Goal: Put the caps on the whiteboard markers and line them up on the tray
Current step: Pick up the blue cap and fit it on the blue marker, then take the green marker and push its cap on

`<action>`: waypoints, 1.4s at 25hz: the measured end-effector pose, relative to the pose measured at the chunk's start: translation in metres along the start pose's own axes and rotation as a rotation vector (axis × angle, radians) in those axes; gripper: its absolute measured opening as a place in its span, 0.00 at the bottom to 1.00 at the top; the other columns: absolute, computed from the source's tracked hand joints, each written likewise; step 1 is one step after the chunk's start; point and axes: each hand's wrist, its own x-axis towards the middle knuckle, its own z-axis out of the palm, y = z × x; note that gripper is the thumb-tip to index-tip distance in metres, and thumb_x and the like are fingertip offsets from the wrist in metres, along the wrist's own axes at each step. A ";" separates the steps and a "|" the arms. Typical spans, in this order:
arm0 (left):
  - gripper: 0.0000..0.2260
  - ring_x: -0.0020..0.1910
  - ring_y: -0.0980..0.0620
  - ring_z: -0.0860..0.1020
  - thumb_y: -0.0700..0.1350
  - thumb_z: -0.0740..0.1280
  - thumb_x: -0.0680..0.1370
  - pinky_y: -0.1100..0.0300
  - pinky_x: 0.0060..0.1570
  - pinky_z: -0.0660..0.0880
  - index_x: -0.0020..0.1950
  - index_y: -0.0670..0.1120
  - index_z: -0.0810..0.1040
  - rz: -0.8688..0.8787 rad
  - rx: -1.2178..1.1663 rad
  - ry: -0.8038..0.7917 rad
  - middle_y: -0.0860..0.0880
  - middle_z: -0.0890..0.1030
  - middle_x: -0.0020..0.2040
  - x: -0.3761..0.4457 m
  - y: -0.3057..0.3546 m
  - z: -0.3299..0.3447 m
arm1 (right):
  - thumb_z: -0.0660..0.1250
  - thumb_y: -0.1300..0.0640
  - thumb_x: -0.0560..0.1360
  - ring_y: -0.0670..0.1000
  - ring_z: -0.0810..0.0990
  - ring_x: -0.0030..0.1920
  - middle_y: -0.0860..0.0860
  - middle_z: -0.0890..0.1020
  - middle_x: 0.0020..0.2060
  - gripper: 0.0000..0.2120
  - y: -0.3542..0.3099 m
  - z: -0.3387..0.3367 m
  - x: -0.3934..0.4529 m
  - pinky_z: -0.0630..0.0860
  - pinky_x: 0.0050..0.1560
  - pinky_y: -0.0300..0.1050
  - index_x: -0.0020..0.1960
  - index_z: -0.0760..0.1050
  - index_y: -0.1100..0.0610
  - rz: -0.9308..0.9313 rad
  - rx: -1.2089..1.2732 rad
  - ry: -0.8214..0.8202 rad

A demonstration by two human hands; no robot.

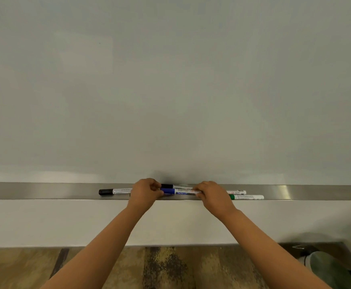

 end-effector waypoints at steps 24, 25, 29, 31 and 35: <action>0.08 0.43 0.53 0.75 0.38 0.66 0.74 0.61 0.45 0.71 0.52 0.43 0.80 0.141 0.190 0.017 0.44 0.84 0.50 0.009 0.001 0.028 | 0.58 0.65 0.71 0.55 0.71 0.59 0.53 0.76 0.56 0.17 0.099 -0.035 -0.038 0.65 0.63 0.55 0.59 0.69 0.55 0.573 -0.305 -0.030; 0.08 0.43 0.53 0.75 0.38 0.66 0.74 0.61 0.46 0.71 0.51 0.42 0.80 0.150 0.187 0.011 0.44 0.84 0.50 0.009 0.003 0.029 | 0.57 0.65 0.72 0.55 0.71 0.60 0.53 0.75 0.57 0.17 0.103 -0.036 -0.037 0.64 0.65 0.56 0.60 0.69 0.54 0.557 -0.314 -0.051; 0.07 0.40 0.53 0.76 0.37 0.66 0.74 0.63 0.45 0.71 0.49 0.41 0.81 0.225 0.167 -0.014 0.43 0.84 0.47 0.008 0.014 0.040 | 0.56 0.66 0.74 0.56 0.69 0.61 0.54 0.75 0.58 0.19 0.113 -0.046 -0.034 0.68 0.62 0.53 0.61 0.72 0.51 0.492 -0.307 -0.129; 0.06 0.40 0.54 0.76 0.37 0.66 0.73 0.64 0.44 0.70 0.48 0.41 0.81 0.274 0.169 -0.045 0.44 0.84 0.46 0.006 0.023 0.051 | 0.56 0.65 0.75 0.56 0.69 0.60 0.55 0.75 0.57 0.18 0.117 -0.052 -0.032 0.69 0.59 0.51 0.60 0.74 0.51 0.460 -0.287 -0.164; 0.07 0.42 0.52 0.78 0.39 0.65 0.74 0.65 0.44 0.70 0.50 0.43 0.81 0.340 0.208 -0.129 0.45 0.84 0.48 0.001 0.041 0.080 | 0.60 0.64 0.75 0.56 0.72 0.56 0.55 0.77 0.54 0.14 0.122 -0.060 -0.037 0.72 0.55 0.50 0.55 0.77 0.52 0.420 -0.193 -0.131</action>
